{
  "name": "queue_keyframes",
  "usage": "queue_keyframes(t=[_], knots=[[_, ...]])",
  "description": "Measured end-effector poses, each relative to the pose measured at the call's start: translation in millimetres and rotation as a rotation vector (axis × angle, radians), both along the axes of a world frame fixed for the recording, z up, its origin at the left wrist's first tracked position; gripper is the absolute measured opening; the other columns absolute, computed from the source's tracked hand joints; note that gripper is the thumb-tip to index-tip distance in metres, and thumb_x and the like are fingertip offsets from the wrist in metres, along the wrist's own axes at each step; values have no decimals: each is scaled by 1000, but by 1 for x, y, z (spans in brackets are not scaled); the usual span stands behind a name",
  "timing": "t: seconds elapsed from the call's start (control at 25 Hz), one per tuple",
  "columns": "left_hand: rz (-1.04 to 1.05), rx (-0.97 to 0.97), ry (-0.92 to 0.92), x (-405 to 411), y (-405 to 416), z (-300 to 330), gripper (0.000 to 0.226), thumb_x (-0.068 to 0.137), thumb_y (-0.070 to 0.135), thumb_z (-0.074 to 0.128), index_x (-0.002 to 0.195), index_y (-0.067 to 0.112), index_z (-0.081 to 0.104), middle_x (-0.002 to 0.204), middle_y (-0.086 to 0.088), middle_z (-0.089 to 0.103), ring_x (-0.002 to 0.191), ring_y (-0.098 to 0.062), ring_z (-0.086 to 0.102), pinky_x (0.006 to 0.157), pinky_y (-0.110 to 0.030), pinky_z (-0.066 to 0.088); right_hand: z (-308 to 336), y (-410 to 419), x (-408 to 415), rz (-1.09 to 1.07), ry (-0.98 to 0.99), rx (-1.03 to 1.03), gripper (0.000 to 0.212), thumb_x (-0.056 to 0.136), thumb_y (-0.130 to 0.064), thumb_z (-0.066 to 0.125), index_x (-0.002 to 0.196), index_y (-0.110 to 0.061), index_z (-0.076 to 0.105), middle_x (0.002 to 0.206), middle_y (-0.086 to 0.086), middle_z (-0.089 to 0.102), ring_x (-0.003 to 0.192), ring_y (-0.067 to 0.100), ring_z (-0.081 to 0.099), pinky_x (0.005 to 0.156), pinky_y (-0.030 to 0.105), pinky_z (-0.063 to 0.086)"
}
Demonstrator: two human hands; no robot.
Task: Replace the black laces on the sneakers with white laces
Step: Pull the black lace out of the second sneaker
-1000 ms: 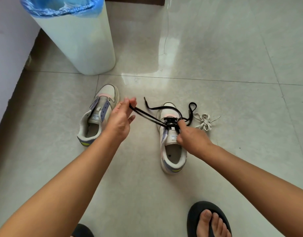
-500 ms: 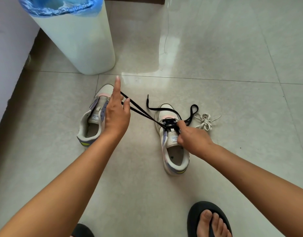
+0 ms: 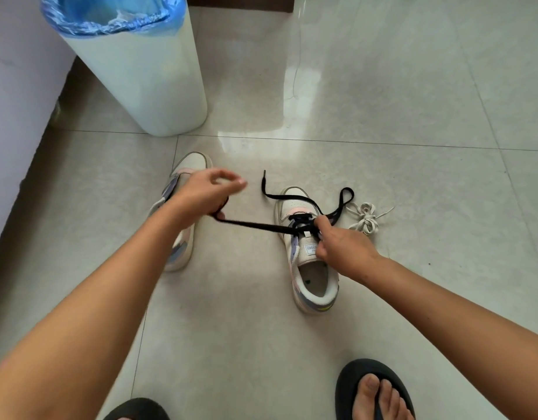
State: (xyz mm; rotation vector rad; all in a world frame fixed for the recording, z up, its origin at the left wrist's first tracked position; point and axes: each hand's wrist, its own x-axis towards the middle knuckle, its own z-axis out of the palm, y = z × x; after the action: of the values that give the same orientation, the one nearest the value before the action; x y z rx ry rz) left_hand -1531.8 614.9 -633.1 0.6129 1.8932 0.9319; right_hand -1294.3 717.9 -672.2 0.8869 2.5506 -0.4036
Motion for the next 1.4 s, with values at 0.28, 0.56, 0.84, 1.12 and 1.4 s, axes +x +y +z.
queue_keyframes(t=[0.28, 0.56, 0.84, 1.12, 1.4], knots=[[-776, -437, 214, 14, -7, 26, 25, 95, 32, 54, 84, 13, 67, 58, 2, 66, 54, -12, 64, 55, -18, 45, 0, -1, -2, 28, -33, 21, 32, 91, -16, 41, 121, -9, 33, 75, 1, 47, 63, 27, 44, 43, 30, 20], [155, 468, -679, 9, -4, 23, 33, 86, 23, 50, 55, 16, 61, 85, -3, 65, 82, -11, 65, 85, -29, 54, 1, -1, 2, -29, -5, 0, 35, 90, -14, 41, 124, -10, 33, 67, -1, 42, 64, 28, 44, 55, 31, 31], [379, 580, -888, -20, -17, 29, 22, 63, 29, 69, 53, 17, 53, 59, 4, 47, 33, -4, 29, 32, -13, 29, 0, -2, 1, -45, -11, -14, 35, 90, -15, 41, 123, -10, 32, 70, -1, 45, 64, 27, 46, 47, 31, 24], [-90, -146, 400, -9, -11, 43, 53, 100, 46, 33, 76, 15, 69, 112, -11, 59, 101, -24, 56, 88, -36, 43, 1, -4, 4, -130, 62, -56, 35, 90, -19, 43, 122, -12, 33, 71, 2, 50, 66, 30, 51, 56, 32, 34], [-524, -310, 534, 127, 9, -17, 37, 95, 35, 44, 121, 10, 43, 125, -11, 54, 113, -31, 53, 83, -36, 42, -3, -13, 11, -364, 325, -188, 43, 87, -21, 56, 123, -15, 35, 92, 1, 53, 81, 21, 53, 67, 32, 42]])
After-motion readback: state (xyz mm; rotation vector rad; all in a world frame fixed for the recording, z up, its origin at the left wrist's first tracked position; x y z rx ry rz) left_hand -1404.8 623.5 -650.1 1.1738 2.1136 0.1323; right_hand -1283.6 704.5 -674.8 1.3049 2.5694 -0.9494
